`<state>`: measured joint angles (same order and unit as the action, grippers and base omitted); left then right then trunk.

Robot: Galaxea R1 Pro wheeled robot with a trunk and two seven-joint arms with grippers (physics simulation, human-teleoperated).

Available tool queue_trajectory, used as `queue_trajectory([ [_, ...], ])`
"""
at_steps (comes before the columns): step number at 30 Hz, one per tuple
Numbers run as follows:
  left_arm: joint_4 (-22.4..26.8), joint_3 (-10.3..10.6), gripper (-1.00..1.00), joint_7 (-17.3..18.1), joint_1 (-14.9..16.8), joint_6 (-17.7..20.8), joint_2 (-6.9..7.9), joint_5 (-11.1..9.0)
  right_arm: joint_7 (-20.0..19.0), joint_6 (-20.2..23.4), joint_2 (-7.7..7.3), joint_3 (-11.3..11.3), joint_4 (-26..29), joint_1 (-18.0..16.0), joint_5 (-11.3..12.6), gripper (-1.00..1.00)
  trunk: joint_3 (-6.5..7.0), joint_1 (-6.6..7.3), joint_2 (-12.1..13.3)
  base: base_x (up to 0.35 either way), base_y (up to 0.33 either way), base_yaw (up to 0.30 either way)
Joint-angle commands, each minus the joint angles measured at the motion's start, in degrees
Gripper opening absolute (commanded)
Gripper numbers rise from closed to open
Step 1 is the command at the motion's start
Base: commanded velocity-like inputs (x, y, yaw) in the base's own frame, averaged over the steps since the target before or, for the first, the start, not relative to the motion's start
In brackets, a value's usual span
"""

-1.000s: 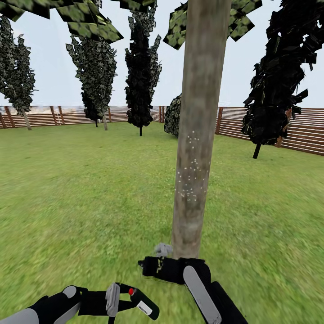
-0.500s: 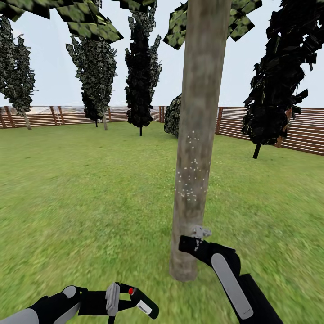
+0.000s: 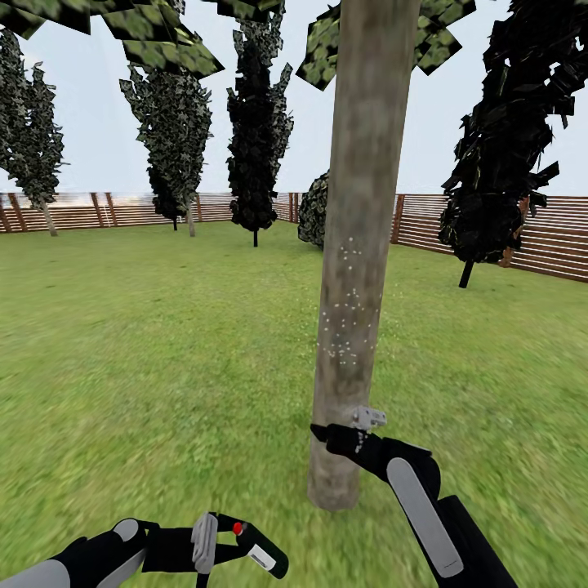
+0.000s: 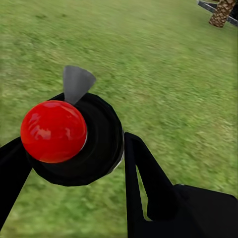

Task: In the garden, pick up the pesticide atomizer on the floor and spray pesticide onto both trees until each tree trunk is fully covered.

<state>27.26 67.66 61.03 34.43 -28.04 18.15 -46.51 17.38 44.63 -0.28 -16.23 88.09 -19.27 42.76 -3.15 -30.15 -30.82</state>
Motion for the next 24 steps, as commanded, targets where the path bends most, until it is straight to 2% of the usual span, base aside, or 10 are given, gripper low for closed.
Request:
queue_trajectory([
  [1, 0.0, 0.5, -1.0, 0.1, 0.1, -0.2, 0.04, -0.6, 0.6, 0.1, -0.02, -0.1, 0.1, -0.1, 0.5, 1.0, -0.12, -0.03, -0.1, 0.0, 0.0, 0.0],
  [8, 0.1, 0.5, -1.0, 0.1, 0.1, -0.2, 0.04, -0.6, 1.2, 0.1, 0.03, 0.7, 1.0, -0.1, 0.4, 1.0, -0.12, -0.03, -0.1, 0.0, 0.0, 0.051],
  [14, 0.2, 0.4, -1.0, 0.1, 0.1, -0.2, 0.08, -0.9, 2.5, 0.1, 0.1, 1.2, 2.0, -0.1, 0.4, 1.0, -0.12, -0.03, -0.1, 0.0, 0.0, 0.249],
  [17, 0.4, 0.4, -1.0, 0.1, 0.1, -0.1, 1.01, -1.2, 2.8, 0.1, 0.16, 1.2, 2.1, -0.1, 0.4, 1.0, -0.12, -0.03, -0.1, 0.0, 0.0, 0.282],
  [19, 0.3, 0.4, -1.0, 0.1, 0.1, 0.3, 1.44, -1.2, 2.9, 0.1, 0.26, 1.0, 2.2, -0.1, 0.3, 1.0, -0.12, -0.03, -0.1, 0.0, 0.0, 0.286],
  [22, 0.0, 0.1, -1.0, -0.6, 0.1, 3.1, 1.8, -1.8, 2.9, 0.1, 0.38, 0.8, 2.2, 0.0, 0.3, 1.0, -0.12, -0.03, -0.1, 0.0, 0.0, 0.287],
  [24, 0.1, 0.0, -1.0, -3.0, 0.1, 4.3, 1.9, -2.2, 2.9, 0.1, 0.43, 0.7, 2.2, 0.0, 0.3, 1.0, -0.12, -0.03, -0.1, 0.0, 0.0, 0.288],
])
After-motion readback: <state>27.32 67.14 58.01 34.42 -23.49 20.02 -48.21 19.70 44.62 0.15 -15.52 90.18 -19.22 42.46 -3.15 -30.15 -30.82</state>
